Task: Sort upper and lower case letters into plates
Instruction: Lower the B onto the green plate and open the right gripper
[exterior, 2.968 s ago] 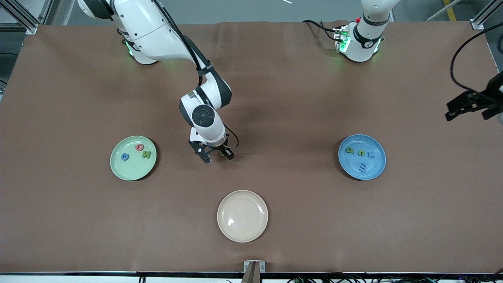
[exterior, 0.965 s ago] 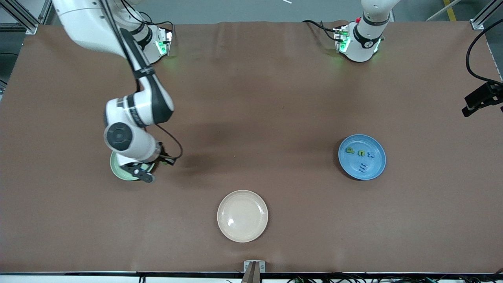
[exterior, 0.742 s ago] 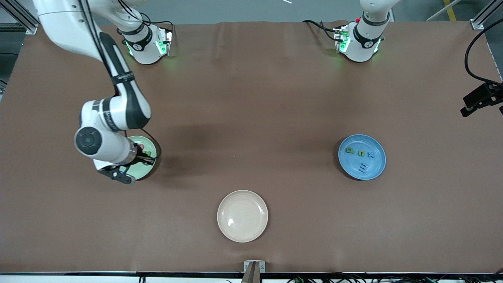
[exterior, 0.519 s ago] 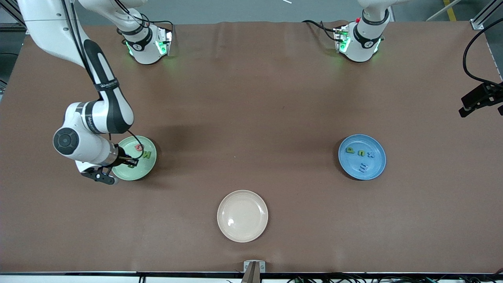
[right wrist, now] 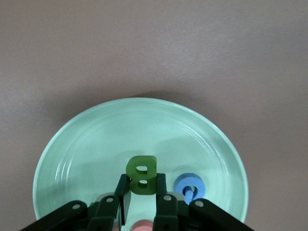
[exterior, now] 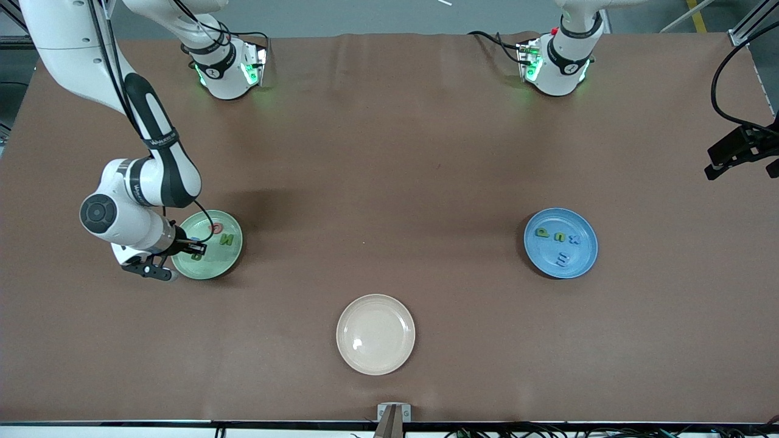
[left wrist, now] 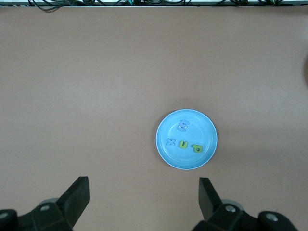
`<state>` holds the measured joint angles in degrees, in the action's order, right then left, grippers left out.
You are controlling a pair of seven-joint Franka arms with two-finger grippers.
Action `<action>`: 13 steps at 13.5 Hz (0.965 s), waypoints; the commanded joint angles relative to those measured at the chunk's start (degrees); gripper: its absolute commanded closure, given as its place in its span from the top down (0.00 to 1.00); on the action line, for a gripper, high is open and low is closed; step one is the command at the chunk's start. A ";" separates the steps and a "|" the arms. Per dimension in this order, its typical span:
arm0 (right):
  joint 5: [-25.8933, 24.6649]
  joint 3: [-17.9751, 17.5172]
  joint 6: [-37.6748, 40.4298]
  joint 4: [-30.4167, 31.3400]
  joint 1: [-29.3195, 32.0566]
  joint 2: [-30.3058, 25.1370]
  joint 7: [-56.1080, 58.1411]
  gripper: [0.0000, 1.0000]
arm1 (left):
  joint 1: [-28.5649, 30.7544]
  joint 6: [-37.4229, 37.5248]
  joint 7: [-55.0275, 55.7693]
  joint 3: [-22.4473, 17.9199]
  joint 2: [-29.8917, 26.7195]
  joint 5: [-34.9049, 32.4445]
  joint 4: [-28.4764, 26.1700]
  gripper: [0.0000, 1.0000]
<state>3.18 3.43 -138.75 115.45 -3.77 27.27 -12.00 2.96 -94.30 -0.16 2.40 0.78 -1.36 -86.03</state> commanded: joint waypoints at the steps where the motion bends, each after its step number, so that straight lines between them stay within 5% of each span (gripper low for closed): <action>1: 0.24 -1.15 -1.35 0.92 0.78 0.50 0.66 0.02 | -1.20 1.23 -0.11 -1.08 -0.61 0.84 0.51 1.00; 9: 0.24 -1.15 -1.79 0.30 0.70 2.08 0.66 0.10 | -3.93 1.23 -0.37 -3.89 -1.40 0.92 0.43 1.00; 10: 0.24 -1.15 -1.70 0.30 0.70 2.26 0.66 0.21 | -3.93 1.23 -0.54 -3.89 -1.40 0.92 0.51 1.00; 12: 0.24 -1.15 -1.61 0.04 0.78 2.26 0.66 1.00 | -3.93 1.23 -0.37 -3.71 -1.49 1.01 0.51 1.00; 13: 0.24 -1.15 -1.09 -0.22 0.70 2.17 0.57 1.00 | -3.93 1.23 -0.37 -3.63 -1.49 1.01 0.51 1.00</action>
<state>3.19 2.94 -139.89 115.41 -3.77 29.50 -11.99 -0.76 -94.22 -0.16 -1.04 0.10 -1.36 -85.87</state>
